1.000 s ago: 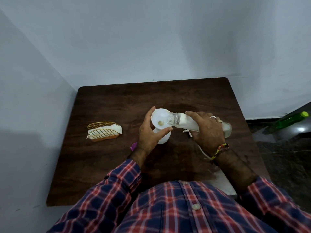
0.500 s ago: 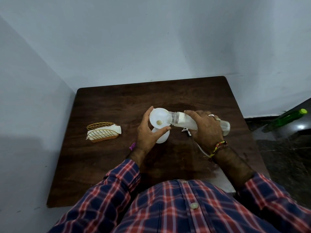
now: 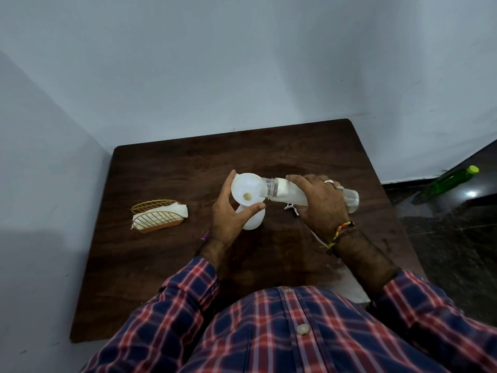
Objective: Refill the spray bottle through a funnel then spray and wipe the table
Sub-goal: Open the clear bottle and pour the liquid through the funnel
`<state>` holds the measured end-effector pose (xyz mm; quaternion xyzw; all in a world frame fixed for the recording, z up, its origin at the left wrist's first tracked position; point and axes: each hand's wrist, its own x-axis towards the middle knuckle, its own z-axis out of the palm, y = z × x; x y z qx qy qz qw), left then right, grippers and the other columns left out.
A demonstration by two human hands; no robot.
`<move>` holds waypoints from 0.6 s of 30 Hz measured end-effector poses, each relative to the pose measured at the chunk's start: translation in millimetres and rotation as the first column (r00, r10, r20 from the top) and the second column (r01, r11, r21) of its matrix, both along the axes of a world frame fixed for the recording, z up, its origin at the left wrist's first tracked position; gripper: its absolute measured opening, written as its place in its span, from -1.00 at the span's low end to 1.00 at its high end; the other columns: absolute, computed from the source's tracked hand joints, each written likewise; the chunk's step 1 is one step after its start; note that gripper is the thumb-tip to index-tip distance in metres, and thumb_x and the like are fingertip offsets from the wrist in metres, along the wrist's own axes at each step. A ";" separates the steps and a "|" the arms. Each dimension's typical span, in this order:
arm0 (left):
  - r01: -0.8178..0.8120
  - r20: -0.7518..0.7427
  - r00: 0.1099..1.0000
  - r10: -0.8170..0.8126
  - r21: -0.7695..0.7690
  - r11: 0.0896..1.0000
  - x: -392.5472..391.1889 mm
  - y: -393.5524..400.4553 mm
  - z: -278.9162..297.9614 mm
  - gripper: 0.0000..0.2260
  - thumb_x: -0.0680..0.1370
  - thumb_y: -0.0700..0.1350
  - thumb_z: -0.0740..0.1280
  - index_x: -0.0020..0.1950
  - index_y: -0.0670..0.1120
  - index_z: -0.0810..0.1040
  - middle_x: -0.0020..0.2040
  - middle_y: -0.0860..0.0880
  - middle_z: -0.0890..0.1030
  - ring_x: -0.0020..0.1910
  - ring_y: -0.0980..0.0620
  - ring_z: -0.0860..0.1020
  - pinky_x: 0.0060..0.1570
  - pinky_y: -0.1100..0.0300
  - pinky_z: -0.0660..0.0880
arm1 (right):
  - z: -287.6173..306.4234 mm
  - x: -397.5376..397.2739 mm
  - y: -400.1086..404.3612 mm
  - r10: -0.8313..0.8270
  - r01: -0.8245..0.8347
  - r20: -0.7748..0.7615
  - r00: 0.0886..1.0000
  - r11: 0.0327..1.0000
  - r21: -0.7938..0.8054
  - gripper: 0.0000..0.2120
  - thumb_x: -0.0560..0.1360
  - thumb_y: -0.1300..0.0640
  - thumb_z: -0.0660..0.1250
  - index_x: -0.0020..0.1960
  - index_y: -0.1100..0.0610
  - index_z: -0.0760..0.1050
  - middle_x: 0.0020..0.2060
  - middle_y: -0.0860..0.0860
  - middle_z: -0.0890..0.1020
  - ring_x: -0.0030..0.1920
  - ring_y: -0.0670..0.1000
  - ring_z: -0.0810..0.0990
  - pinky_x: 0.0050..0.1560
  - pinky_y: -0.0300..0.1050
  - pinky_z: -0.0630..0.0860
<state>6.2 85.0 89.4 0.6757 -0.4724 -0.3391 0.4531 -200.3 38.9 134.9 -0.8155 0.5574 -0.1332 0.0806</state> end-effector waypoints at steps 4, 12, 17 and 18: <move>-0.005 -0.019 1.000 0.005 0.012 1.000 -0.9 0.3 1.8 -0.09 0.31 0.04 0.61 0.57 0.03 0.22 0.44 0.19 0.36 0.42 0.16 0.35 0.35 -0.07 0.45 | -0.9 0.3 -1.4 0.000 0.000 -0.020 1.000 1.000 -0.001 -0.37 0.35 0.12 0.51 0.38 -0.08 0.41 0.17 -0.03 0.60 0.18 0.13 0.55 0.21 0.17 0.41; -0.005 -0.041 0.999 0.007 0.039 0.999 -1.1 1.5 4.2 -0.06 0.31 0.09 0.60 0.58 0.08 0.19 0.50 0.11 0.35 0.45 0.13 0.33 0.36 -0.15 0.42 | -0.3 0.9 -3.7 0.008 -0.008 -0.032 0.999 1.000 -0.002 -0.35 0.34 0.12 0.52 0.39 -0.07 0.41 0.18 -0.02 0.59 0.19 0.13 0.54 0.22 0.16 0.39; -0.009 -0.052 0.999 0.011 0.043 0.999 -3.1 2.5 7.3 -0.05 0.29 0.13 0.57 0.58 0.07 0.18 0.50 0.11 0.35 0.45 0.10 0.34 0.36 -0.16 0.41 | -1.1 1.4 -3.6 0.009 -0.009 -0.030 0.999 1.000 -0.009 -0.35 0.34 0.15 0.52 0.39 -0.07 0.41 0.17 -0.01 0.60 0.17 0.14 0.56 0.21 0.18 0.41; -0.010 -0.052 0.999 0.012 0.042 0.999 -3.3 2.5 7.4 -0.05 0.29 0.15 0.57 0.58 0.07 0.18 0.50 0.11 0.35 0.45 0.11 0.34 0.36 -0.16 0.42 | -1.3 1.1 -3.9 0.008 -0.008 -0.031 0.999 1.000 -0.012 -0.35 0.34 0.15 0.52 0.38 -0.07 0.42 0.16 -0.01 0.60 0.17 0.14 0.56 0.21 0.18 0.41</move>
